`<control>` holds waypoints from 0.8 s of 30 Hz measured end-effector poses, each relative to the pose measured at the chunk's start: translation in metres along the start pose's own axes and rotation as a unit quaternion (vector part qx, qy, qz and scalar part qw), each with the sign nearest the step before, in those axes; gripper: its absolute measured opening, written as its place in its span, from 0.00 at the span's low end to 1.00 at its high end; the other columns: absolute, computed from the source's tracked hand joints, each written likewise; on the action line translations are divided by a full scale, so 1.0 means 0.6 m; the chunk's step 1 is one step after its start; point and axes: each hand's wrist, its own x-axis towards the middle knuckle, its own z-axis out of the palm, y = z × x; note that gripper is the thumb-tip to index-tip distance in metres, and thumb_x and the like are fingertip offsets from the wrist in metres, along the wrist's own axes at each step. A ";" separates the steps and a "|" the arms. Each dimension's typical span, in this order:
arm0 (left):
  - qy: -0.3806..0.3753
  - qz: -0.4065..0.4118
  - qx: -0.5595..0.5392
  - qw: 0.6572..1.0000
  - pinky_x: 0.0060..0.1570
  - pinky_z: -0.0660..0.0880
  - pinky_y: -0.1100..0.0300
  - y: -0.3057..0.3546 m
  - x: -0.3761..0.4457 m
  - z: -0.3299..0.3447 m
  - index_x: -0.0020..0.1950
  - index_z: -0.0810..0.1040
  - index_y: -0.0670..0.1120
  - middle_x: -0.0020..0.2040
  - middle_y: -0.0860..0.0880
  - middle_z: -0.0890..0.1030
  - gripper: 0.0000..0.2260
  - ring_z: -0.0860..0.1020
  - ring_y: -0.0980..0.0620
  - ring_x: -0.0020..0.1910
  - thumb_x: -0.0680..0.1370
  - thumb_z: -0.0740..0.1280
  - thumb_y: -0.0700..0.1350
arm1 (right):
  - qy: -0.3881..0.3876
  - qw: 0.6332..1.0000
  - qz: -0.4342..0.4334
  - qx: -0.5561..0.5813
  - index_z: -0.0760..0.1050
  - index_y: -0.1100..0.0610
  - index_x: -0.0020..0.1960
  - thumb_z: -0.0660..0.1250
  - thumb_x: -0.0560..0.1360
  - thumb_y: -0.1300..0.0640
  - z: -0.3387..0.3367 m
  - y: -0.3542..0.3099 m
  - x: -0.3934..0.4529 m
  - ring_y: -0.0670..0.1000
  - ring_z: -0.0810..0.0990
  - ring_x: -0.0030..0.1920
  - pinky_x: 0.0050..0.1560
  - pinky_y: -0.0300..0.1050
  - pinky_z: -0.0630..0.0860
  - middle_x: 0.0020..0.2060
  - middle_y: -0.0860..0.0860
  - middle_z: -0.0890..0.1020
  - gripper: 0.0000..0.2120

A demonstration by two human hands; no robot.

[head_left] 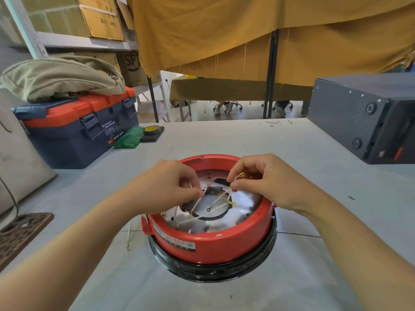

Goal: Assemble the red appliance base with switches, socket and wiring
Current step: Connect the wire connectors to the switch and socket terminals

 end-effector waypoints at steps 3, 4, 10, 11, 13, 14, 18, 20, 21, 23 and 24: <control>0.030 -0.002 -0.140 0.990 0.36 0.76 0.66 0.014 0.011 0.013 0.44 0.81 0.52 0.34 0.52 0.83 0.01 0.80 0.58 0.33 0.73 0.71 0.47 | 0.017 1.000 -0.007 -0.015 0.82 0.50 0.40 0.73 0.71 0.61 0.004 0.003 0.001 0.37 0.75 0.30 0.34 0.24 0.66 0.27 0.37 0.78 0.06; 0.024 -0.005 -0.193 0.981 0.41 0.79 0.61 0.019 0.014 0.018 0.46 0.80 0.51 0.37 0.51 0.84 0.04 0.82 0.55 0.37 0.73 0.71 0.46 | 0.024 1.000 -0.010 -0.014 0.82 0.50 0.40 0.73 0.71 0.61 0.005 0.003 0.000 0.37 0.75 0.31 0.35 0.25 0.67 0.27 0.38 0.79 0.06; -0.009 0.028 -0.345 0.938 0.47 0.80 0.56 0.042 0.034 0.045 0.49 0.79 0.46 0.41 0.45 0.85 0.11 0.84 0.46 0.42 0.70 0.74 0.40 | 0.082 0.996 -0.019 -0.004 0.78 0.54 0.40 0.73 0.69 0.65 0.011 0.009 -0.004 0.38 0.75 0.31 0.35 0.27 0.69 0.31 0.43 0.79 0.08; -0.005 0.026 -0.348 0.937 0.45 0.80 0.58 0.044 0.036 0.048 0.49 0.79 0.46 0.40 0.44 0.84 0.10 0.84 0.47 0.41 0.69 0.74 0.39 | 0.083 0.996 -0.019 -0.003 0.78 0.54 0.40 0.73 0.70 0.65 0.010 0.010 -0.004 0.38 0.75 0.31 0.36 0.27 0.69 0.32 0.44 0.80 0.07; -0.004 0.025 -0.334 0.942 0.44 0.80 0.60 0.045 0.039 0.055 0.48 0.80 0.44 0.40 0.43 0.84 0.10 0.84 0.47 0.40 0.69 0.74 0.37 | 0.072 0.997 -0.012 0.008 0.80 0.55 0.40 0.73 0.70 0.64 0.004 0.012 -0.006 0.38 0.76 0.31 0.34 0.28 0.70 0.30 0.43 0.81 0.05; -0.002 0.028 -0.319 0.947 0.44 0.79 0.61 0.045 0.040 0.056 0.48 0.80 0.44 0.40 0.43 0.84 0.09 0.84 0.48 0.40 0.69 0.74 0.37 | 0.060 0.998 -0.009 0.015 0.80 0.55 0.40 0.72 0.71 0.63 0.000 0.013 -0.008 0.38 0.76 0.30 0.32 0.27 0.70 0.29 0.42 0.80 0.04; 0.011 0.040 -0.274 0.961 0.45 0.79 0.60 0.044 0.044 0.058 0.46 0.81 0.46 0.37 0.46 0.84 0.07 0.83 0.49 0.39 0.71 0.73 0.38 | 0.066 0.994 0.005 0.089 0.83 0.54 0.44 0.70 0.73 0.59 -0.023 0.017 -0.011 0.41 0.81 0.37 0.37 0.28 0.73 0.37 0.47 0.85 0.03; 0.018 0.038 -0.249 0.968 0.46 0.80 0.54 0.046 0.046 0.057 0.44 0.82 0.47 0.36 0.48 0.85 0.03 0.83 0.46 0.39 0.72 0.72 0.41 | 0.138 0.982 0.021 0.127 0.83 0.55 0.46 0.68 0.74 0.58 -0.036 0.026 -0.009 0.40 0.81 0.41 0.42 0.28 0.73 0.40 0.48 0.85 0.05; 0.019 0.041 -0.239 0.970 0.46 0.80 0.53 0.048 0.048 0.056 0.43 0.82 0.47 0.36 0.49 0.85 0.01 0.83 0.45 0.38 0.73 0.72 0.43 | 0.170 0.976 0.037 0.131 0.83 0.54 0.46 0.67 0.75 0.57 -0.040 0.032 -0.008 0.39 0.80 0.43 0.44 0.28 0.73 0.42 0.48 0.85 0.06; 0.017 0.051 -0.218 0.975 0.44 0.80 0.53 0.054 0.053 0.053 0.42 0.83 0.47 0.35 0.49 0.84 0.03 0.82 0.47 0.37 0.74 0.70 0.45 | 0.206 0.965 0.082 0.137 0.81 0.52 0.49 0.65 0.77 0.54 -0.039 0.045 -0.005 0.40 0.80 0.49 0.51 0.33 0.73 0.47 0.46 0.84 0.07; 0.013 0.057 -0.205 0.977 0.43 0.79 0.56 0.056 0.057 0.052 0.41 0.83 0.47 0.35 0.49 0.84 0.04 0.82 0.49 0.36 0.74 0.69 0.44 | 0.210 0.961 0.105 0.143 0.80 0.51 0.52 0.65 0.77 0.53 -0.036 0.051 -0.004 0.40 0.79 0.51 0.53 0.34 0.73 0.49 0.44 0.83 0.07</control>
